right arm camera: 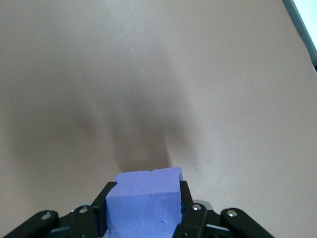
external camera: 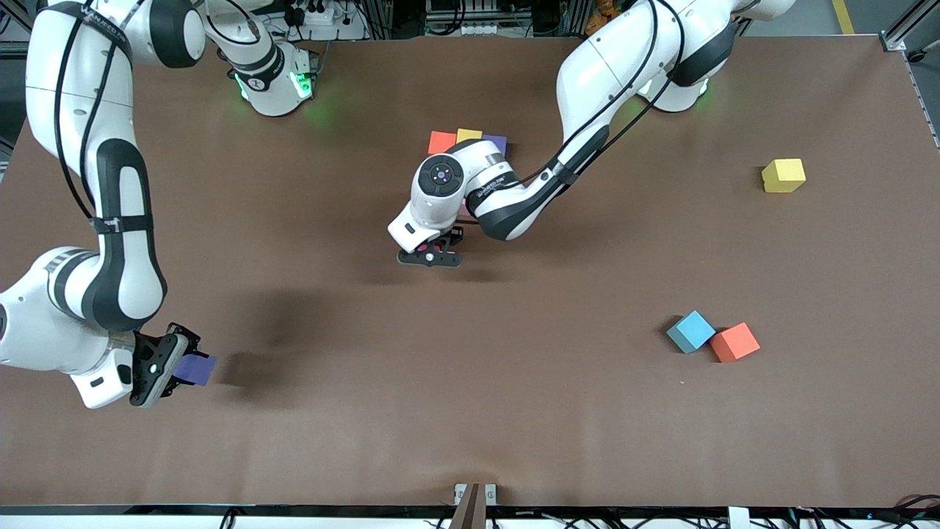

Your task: Form number 2 with 11 blocks

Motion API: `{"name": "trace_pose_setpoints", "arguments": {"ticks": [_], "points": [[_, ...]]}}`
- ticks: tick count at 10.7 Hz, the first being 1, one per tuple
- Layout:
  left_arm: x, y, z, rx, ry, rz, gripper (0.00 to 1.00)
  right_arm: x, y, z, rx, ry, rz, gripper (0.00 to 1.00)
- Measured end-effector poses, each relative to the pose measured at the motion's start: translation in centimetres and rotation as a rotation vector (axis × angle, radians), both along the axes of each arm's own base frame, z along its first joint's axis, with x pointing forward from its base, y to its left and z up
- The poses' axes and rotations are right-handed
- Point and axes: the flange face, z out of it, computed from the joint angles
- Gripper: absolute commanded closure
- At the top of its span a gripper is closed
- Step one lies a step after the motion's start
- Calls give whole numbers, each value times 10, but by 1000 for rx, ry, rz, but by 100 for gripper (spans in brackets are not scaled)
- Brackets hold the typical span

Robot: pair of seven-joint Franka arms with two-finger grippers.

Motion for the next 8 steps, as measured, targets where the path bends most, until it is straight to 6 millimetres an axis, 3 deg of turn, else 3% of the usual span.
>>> {"name": "trace_pose_setpoints", "arguments": {"ticks": [7,8], "points": [[3,5,-4,6,29,24,100,0,0,-2,1,2,-1,92],[4,5,-4,8,29,24,92,0,0,-2,1,3,-1,92]]}}
